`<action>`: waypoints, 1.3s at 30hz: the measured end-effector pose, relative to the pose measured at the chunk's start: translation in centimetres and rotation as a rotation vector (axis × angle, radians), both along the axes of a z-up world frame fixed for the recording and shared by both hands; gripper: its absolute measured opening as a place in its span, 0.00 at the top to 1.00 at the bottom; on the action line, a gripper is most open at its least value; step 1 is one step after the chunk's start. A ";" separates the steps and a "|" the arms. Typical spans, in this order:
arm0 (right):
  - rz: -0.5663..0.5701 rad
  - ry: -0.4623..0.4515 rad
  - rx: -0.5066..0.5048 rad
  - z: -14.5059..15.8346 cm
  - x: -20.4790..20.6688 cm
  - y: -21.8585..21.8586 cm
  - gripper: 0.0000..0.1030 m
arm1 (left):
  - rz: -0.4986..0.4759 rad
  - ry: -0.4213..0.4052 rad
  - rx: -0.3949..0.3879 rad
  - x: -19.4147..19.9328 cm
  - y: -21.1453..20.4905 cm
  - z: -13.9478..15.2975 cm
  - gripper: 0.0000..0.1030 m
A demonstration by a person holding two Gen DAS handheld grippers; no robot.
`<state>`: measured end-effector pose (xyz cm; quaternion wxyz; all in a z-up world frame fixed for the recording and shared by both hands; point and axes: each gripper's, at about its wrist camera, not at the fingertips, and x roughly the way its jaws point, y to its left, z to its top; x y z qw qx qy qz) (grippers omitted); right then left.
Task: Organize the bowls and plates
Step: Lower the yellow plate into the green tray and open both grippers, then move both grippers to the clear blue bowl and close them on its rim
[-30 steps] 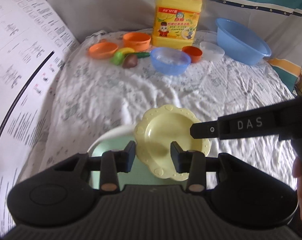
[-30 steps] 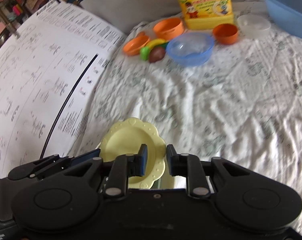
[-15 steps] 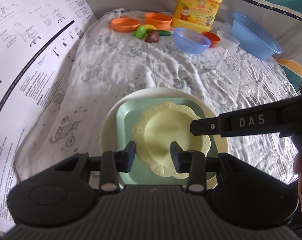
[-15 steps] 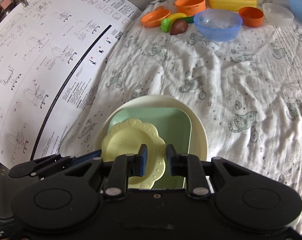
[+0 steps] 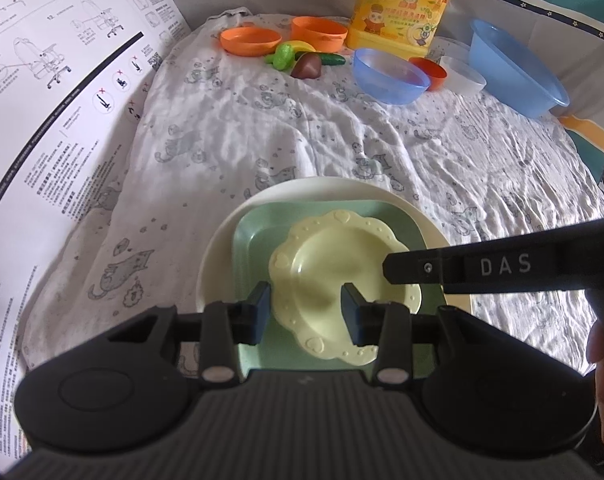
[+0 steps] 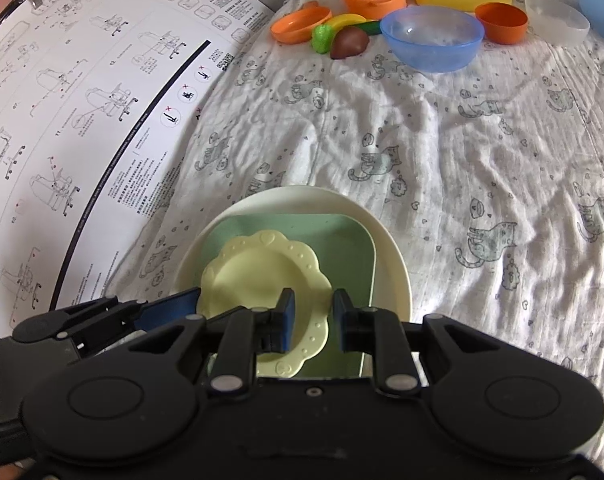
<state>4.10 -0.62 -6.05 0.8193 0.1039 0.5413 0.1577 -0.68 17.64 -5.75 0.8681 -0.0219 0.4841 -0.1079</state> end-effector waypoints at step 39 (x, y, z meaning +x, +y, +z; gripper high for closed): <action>-0.064 -0.128 0.023 3.0 -1.6 -4.1 0.00 | 0.136 -0.041 0.040 -0.5 0.4 2.5 0.00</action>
